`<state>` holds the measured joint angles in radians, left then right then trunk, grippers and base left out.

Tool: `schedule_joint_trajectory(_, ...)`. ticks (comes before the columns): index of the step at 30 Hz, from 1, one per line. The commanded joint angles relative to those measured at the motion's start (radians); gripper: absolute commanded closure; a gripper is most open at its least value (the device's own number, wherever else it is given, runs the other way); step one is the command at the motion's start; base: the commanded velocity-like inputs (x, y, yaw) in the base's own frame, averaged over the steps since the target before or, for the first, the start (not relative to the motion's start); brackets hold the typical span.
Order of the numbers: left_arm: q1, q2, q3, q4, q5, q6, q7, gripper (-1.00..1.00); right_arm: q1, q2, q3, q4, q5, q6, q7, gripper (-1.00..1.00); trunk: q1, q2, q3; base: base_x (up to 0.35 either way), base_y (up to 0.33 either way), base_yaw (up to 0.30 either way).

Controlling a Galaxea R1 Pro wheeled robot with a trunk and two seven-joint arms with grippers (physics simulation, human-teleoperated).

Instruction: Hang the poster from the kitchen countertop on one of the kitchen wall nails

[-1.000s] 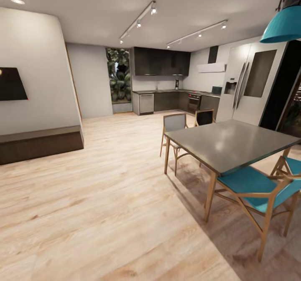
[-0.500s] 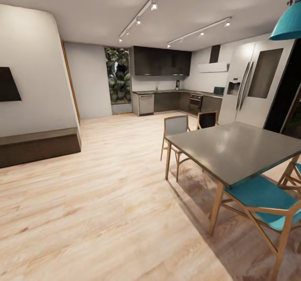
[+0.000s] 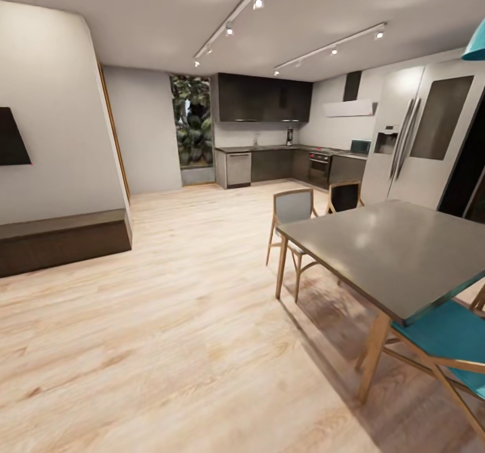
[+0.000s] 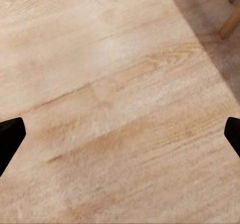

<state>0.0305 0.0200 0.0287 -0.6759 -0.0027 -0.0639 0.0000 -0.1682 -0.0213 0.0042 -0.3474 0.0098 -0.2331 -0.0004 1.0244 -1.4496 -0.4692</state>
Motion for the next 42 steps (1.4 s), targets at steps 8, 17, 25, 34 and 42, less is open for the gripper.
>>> schedule_joint_trajectory(8, 0.0, 0.0, 0.0, -0.001, 0.0, -0.002, 0.0, -1.0, -0.001, 0.0, -0.001, 0.001, 0.001, -0.003, 0.0, -1.0, 0.001, 0.0, -0.001, 0.279, 0.243, 0.0)
schedule_joint_trajectory(17, 0.0, 0.0, 0.0, -0.001, 0.0, -0.002, 0.0, -1.0, -0.001, 0.0, 0.0, 0.001, 0.001, -0.003, -0.001, -1.0, 0.001, 0.0, -0.001, 0.279, 0.243, 0.0)
schedule_joint_trajectory(25, 0.0, 0.0, 0.0, -0.001, 0.0, -0.002, 0.0, -1.0, -0.001, 0.0, -0.001, 0.001, 0.001, -0.003, -0.001, -1.0, 0.001, 0.0, -0.001, 0.279, 0.243, 0.0)
schedule_joint_trajectory(34, 0.0, 0.0, 0.0, -0.001, 0.0, -0.002, 0.0, -1.0, -0.001, 0.0, -0.001, 0.001, 0.001, -0.003, -0.001, -1.0, 0.001, 0.0, -0.001, 0.279, 0.243, 0.0)
schedule_joint_trajectory(42, 0.0, 0.0, 0.0, -0.001, 0.0, -0.002, 0.0, -1.0, -0.001, 0.0, -0.001, 0.001, 0.001, -0.003, -0.001, -1.0, 0.001, 0.0, -0.001, 0.285, 0.223, 0.0)
